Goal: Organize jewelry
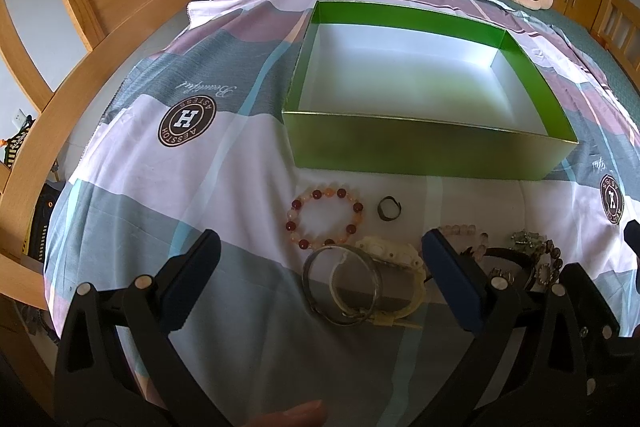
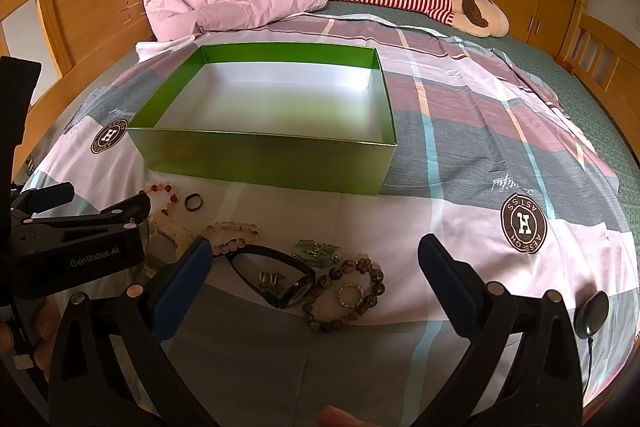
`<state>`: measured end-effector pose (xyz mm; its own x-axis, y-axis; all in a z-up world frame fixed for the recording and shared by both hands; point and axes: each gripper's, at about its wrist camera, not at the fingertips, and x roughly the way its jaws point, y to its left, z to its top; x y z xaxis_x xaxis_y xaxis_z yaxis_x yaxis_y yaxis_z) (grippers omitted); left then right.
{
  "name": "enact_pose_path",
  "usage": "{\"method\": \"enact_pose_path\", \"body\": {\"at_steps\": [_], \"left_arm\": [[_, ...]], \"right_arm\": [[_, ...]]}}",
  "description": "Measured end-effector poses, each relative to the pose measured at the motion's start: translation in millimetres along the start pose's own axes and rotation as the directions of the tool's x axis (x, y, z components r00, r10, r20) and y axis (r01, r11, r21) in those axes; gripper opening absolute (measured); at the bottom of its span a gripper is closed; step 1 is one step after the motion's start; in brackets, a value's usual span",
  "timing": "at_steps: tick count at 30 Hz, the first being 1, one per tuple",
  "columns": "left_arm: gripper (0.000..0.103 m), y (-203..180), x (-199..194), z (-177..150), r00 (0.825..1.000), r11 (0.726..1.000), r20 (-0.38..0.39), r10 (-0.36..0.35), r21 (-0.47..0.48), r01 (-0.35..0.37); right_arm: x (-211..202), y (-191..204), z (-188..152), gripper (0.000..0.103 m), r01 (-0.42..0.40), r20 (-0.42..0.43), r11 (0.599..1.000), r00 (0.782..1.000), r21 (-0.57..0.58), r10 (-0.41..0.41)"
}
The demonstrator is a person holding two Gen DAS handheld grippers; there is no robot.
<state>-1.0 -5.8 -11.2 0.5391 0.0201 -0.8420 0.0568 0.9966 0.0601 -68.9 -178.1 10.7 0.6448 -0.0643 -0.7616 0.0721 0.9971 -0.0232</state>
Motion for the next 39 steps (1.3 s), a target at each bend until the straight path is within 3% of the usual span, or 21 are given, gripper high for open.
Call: {"method": "enact_pose_path", "body": {"at_steps": [7,11,14,15,17,19,21,25,28,33,39], "left_arm": [[0.1,-1,3,1,1.0,1.0,0.001,0.012,0.015,-0.012],[0.099,3,3,5,1.0,0.999,0.025,0.011,0.037,-0.012],[0.077,20,5,10,0.999,0.999,0.003,-0.05,-0.006,0.05],[0.069,26,6,12,0.998,0.998,-0.01,-0.062,-0.017,0.062],[0.068,35,7,13,0.998,0.997,-0.019,-0.062,-0.043,0.061],[0.068,43,7,12,0.997,0.995,-0.027,-0.067,-0.079,0.064],[0.067,51,9,11,0.996,0.99,-0.043,-0.077,-0.121,0.071],[0.067,59,21,6,0.979,0.969,-0.106,-0.173,-0.195,0.15],[0.07,57,30,2,0.966,0.962,-0.151,-0.209,-0.207,0.175],[0.073,45,36,-3,0.961,0.968,-0.178,-0.212,-0.174,0.181],[0.076,41,37,-1,0.963,0.971,-0.185,-0.197,-0.171,0.165]], "right_arm": [[2,-1,0,0.1,0.009,0.007,1.0,1.0,-0.008,-0.009],[0,-10,4,0.1,0.133,0.056,0.991,0.99,-0.021,-0.132],[2,-29,7,0.1,0.094,0.038,0.994,0.995,0.048,-0.096],[4,-35,8,0.094,0.068,0.026,0.995,0.997,0.07,-0.07],[10,-41,5,0.074,0.019,-0.012,0.994,1.0,0.11,-0.018],[16,-39,0,0.047,0.024,-0.043,0.994,0.999,0.11,-0.019],[22,-33,-3,0.035,0.004,-0.065,0.996,0.998,0.089,0.002],[31,-23,-8,0.034,-0.089,-0.123,0.993,0.987,0.083,0.099],[38,-11,-12,0.034,-0.119,-0.162,0.991,0.979,0.06,0.127],[47,1,-17,0.035,-0.107,-0.202,0.994,0.973,0.013,0.108],[56,0,-19,0.045,-0.068,-0.212,0.998,0.975,0.001,0.067]]}}
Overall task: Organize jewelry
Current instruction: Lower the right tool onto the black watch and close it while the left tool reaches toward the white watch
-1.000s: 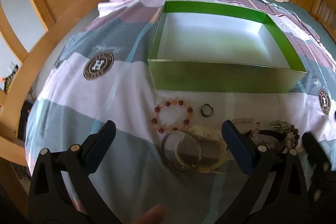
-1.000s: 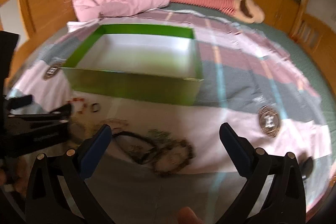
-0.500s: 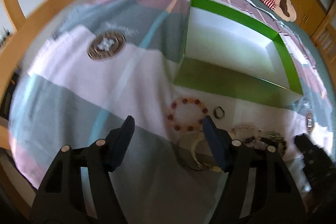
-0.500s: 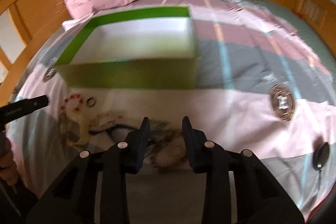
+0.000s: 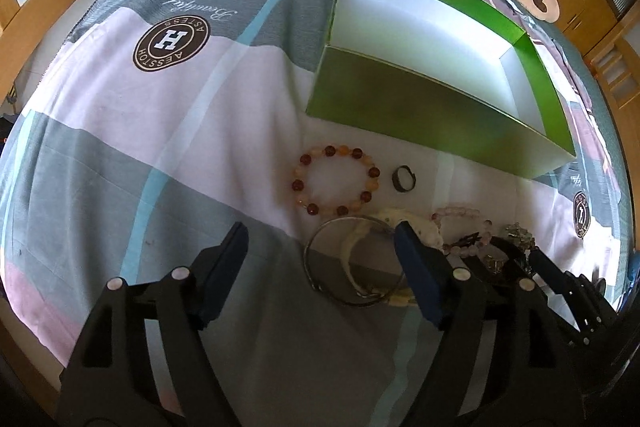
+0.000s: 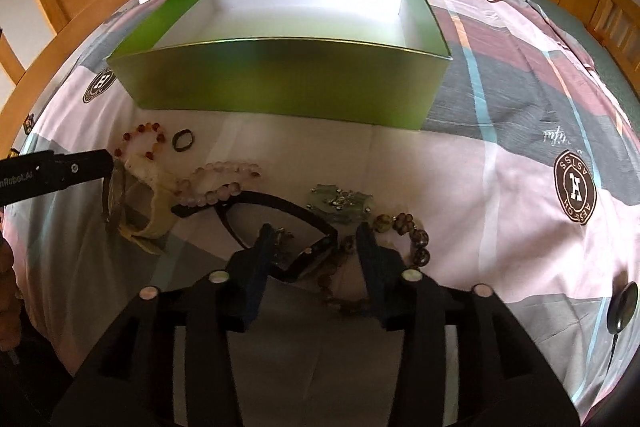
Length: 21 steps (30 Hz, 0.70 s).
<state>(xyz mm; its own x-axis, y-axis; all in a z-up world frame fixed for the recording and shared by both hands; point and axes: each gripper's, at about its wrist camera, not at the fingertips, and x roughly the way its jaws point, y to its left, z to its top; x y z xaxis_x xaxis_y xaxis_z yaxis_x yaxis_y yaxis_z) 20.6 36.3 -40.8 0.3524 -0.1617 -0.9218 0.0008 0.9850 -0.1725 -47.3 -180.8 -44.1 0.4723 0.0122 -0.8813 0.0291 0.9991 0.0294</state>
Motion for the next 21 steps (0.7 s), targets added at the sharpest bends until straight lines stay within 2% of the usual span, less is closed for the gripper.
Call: {"method": "enact_pose_path", "body": {"at_steps": [1,3,5,7,8,9,11,14,17,19,21], "left_arm": [[0.077,1,0,1,1.0,1.0,-0.001,0.009,-0.001,-0.009],[0.077,7,2,2,0.997,0.997,-0.005,0.077,-0.002,-0.077],[0.077,14,9,4,0.977,0.977,-0.018,0.212,-0.011,-0.212],[0.077,24,12,7,0.964,0.963,-0.031,0.263,-0.044,-0.264],[0.077,31,10,9,0.965,0.961,-0.032,0.261,-0.081,-0.263],[0.077,36,7,10,0.973,0.967,-0.022,0.228,-0.114,-0.229],[0.077,34,-5,12,0.994,0.984,0.024,0.111,-0.146,-0.106],[0.079,6,-11,9,0.998,0.999,0.06,0.015,-0.04,-0.013],[0.083,-22,-3,2,0.998,0.997,0.028,-0.053,0.059,0.051],[0.084,-32,8,-3,1.0,0.995,-0.012,-0.016,0.095,0.018],[0.086,-29,22,-4,0.994,0.99,-0.046,0.097,0.105,-0.092]], "right_arm": [[0,-2,1,0.045,0.002,-0.003,1.0,1.0,0.008,-0.002],[1,-8,2,0.046,0.02,-0.012,0.999,1.0,0.028,-0.02],[3,-16,4,0.05,0.031,-0.017,0.998,0.999,0.056,-0.03],[3,-19,4,0.051,0.026,-0.021,0.997,0.999,0.073,-0.025],[2,-20,4,0.051,0.021,-0.021,0.997,1.0,0.077,-0.019],[2,-19,4,0.051,0.018,-0.016,0.997,1.0,0.075,-0.017],[-1,-14,4,0.051,0.01,-0.004,0.998,1.0,0.058,-0.01],[-3,-6,2,0.051,0.012,0.006,1.0,1.0,0.021,-0.012],[0,-2,-1,0.051,0.018,-0.002,1.0,1.0,-0.001,-0.018],[0,-2,0,0.051,0.016,-0.005,1.0,1.0,0.0,-0.016],[0,-3,0,0.051,0.017,-0.003,1.0,1.0,0.004,-0.017]]}}
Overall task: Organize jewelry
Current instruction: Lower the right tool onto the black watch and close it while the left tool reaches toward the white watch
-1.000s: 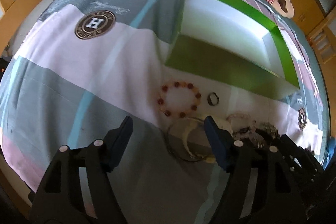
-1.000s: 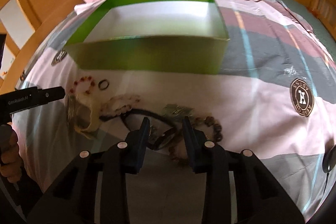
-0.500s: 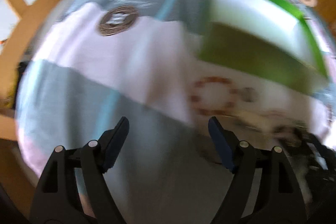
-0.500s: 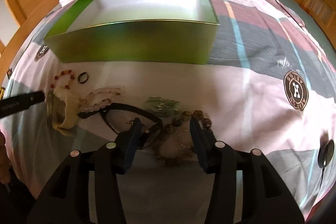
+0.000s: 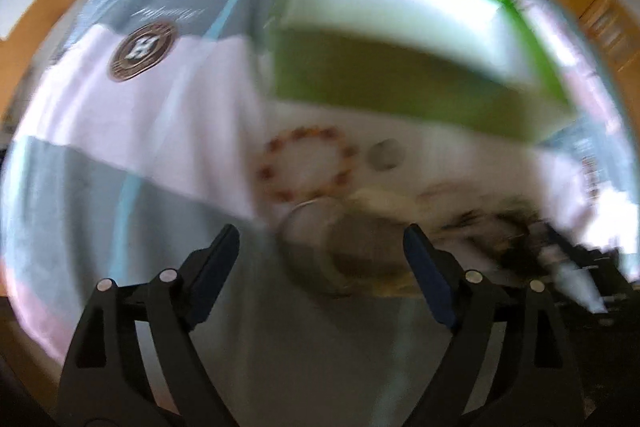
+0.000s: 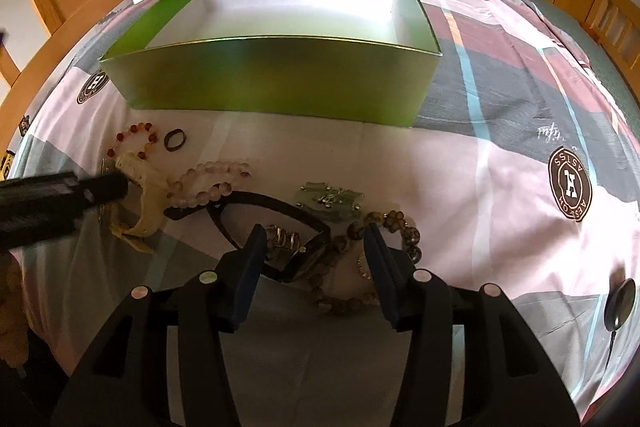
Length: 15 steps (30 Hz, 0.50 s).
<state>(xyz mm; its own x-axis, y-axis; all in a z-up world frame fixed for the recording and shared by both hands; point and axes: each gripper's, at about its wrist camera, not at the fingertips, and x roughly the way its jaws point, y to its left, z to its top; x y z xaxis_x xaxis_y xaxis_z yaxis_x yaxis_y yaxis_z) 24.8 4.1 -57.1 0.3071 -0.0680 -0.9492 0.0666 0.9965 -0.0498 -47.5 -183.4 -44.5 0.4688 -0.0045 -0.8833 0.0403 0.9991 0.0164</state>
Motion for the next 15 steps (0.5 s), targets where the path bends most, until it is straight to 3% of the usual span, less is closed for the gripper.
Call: {"method": "enact_pose_path", "body": {"at_steps": [3,12,15], "left_arm": [[0.086,19,6,5,0.999,0.996,-0.029,0.015,-0.084,-0.017],[0.086,50,-6,21,0.973,0.953,0.022,0.228,-0.208,-0.219],[0.086,50,-17,16,0.989,0.975,0.073,0.125,-0.196,-0.109]], "right_arm": [[0,-1,0,0.051,-0.004,0.001,1.0,1.0,0.007,0.004],[0,3,-1,0.051,0.013,0.013,1.0,1.0,-0.025,-0.012],[0,5,-1,0.051,0.01,0.021,0.999,1.0,-0.035,-0.009]]}}
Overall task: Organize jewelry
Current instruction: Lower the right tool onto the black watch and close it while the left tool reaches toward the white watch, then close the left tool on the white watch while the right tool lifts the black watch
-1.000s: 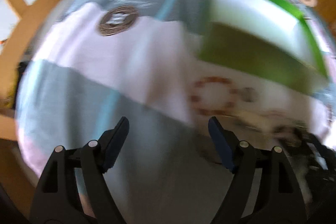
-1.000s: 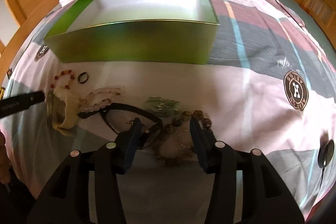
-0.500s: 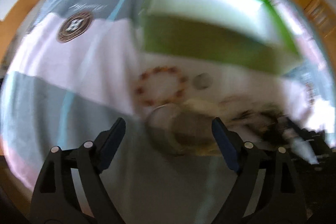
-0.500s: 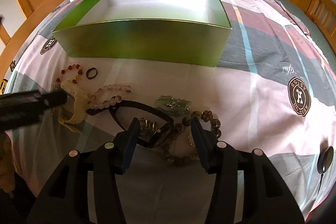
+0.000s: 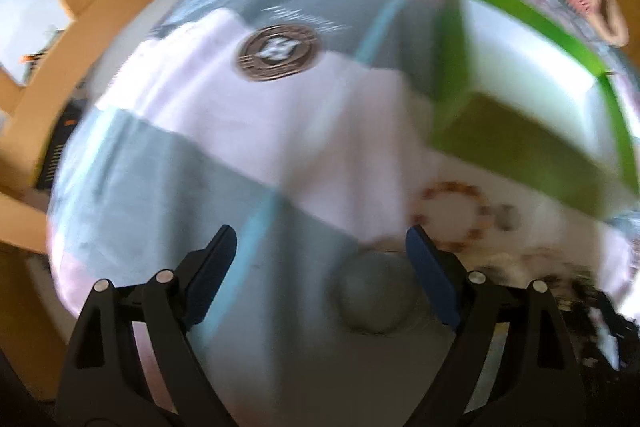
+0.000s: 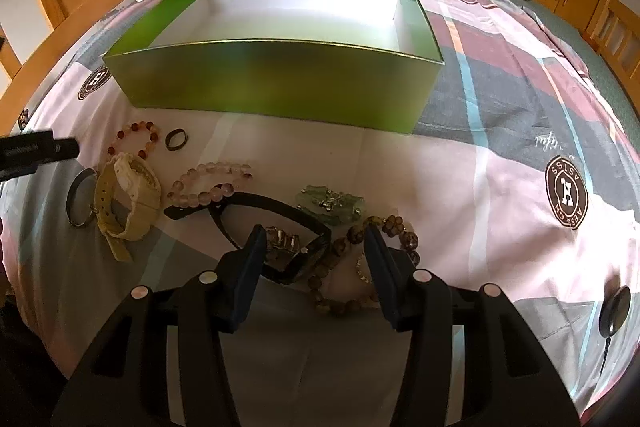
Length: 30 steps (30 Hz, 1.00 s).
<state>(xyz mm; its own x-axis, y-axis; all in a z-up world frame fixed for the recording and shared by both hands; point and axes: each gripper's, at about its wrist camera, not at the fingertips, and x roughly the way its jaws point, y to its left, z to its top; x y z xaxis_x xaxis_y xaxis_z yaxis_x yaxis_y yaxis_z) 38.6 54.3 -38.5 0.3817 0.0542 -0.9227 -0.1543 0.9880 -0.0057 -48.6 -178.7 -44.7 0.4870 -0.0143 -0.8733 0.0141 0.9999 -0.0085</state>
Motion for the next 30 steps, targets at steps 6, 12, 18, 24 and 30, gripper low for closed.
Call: {"method": "enact_pose_path", "body": {"at_steps": [6,12,18,24,30], "left_arm": [[0.086,-32,-4,-17,0.993,0.982,-0.021,-0.112,0.154,0.114],[0.085,-41,0,-25,0.991,0.974,-0.053,-0.121,0.185,0.129],[0.071,-35,5,-22,0.985,0.975,-0.078,-0.152,0.15,0.162],[0.072,-27,2,-19,0.978,0.973,-0.066,-0.196,0.112,0.202],[0.076,-32,-3,-21,0.976,0.966,-0.058,-0.212,0.137,0.218]], "right_arm": [[6,6,-2,0.051,0.002,-0.003,0.999,1.0,-0.038,-0.002],[10,6,-3,0.031,-0.034,-0.018,0.999,0.999,-0.033,0.033],[5,6,-3,0.022,-0.047,-0.001,0.998,0.999,-0.028,0.047],[-5,-2,1,0.022,-0.075,0.034,0.997,0.997,0.018,0.074],[-12,-11,3,0.022,-0.052,0.059,0.998,0.997,0.04,0.05]]}}
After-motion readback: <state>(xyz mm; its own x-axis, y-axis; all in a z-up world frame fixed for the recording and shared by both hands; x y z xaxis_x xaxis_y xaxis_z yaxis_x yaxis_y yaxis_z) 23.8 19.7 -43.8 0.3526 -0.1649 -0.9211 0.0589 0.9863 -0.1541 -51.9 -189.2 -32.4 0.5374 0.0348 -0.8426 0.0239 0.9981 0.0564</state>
